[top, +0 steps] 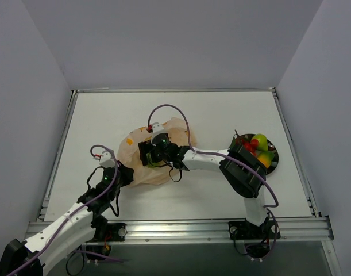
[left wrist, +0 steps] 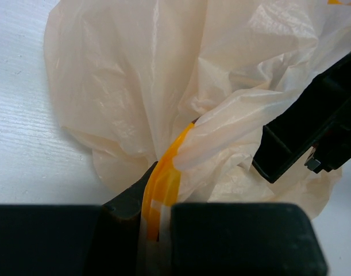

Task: Take the fake fruits out of the plastic bag

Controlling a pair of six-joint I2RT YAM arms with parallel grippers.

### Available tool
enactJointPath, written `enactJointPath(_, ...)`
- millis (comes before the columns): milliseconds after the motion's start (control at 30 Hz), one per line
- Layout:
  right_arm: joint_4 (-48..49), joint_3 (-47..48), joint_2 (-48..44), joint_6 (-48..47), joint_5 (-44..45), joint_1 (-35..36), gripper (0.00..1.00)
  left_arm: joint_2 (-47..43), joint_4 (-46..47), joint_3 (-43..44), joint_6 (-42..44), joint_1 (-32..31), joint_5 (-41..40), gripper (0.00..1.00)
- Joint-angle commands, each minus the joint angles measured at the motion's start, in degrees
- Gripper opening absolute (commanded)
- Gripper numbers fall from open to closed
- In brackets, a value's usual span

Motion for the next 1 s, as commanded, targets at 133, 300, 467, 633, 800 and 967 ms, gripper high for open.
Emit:
enactJointPath(133, -2.2, -1.6, -2.0, 0.9, -0.3, 0.6, 0.78, -0.9, -0.2, 1.4, 0.7, -0.4, -1.1, 0.03)
enactJointPath(300, -2.2, -2.3, -7.4, 0.4, 3.4, 0.9, 0.37, -0.7, -0.1, 1.5, 0.9, -0.4, -1.1, 0.02)
enactJointPath(467, -1.9, -3.8, -18.2, -1.5, 9.6, 0.5, 0.32, -1.4, -0.4, 1.6, 0.9, -0.4, -1.1, 0.02)
enactJointPath(633, -1.9, -6.8, -25.9, -0.3, 8.9, -1.2, 0.32, -3.6, -1.9, 1.7, 0.9, -0.4, -1.6, 0.02)
enactJointPath(800, -5.5, -9.8, -35.2, -0.7, 8.5, -2.9, 0.33, -5.2, -2.2, 1.8, 0.9, -0.4, -1.6, 0.02)
enactJointPath(967, -11.2, -17.2, -49.9, 3.0, 21.3, -9.6, 0.33, -6.5, -4.2, 1.8, 0.8, -0.4, -1.1, 0.02)
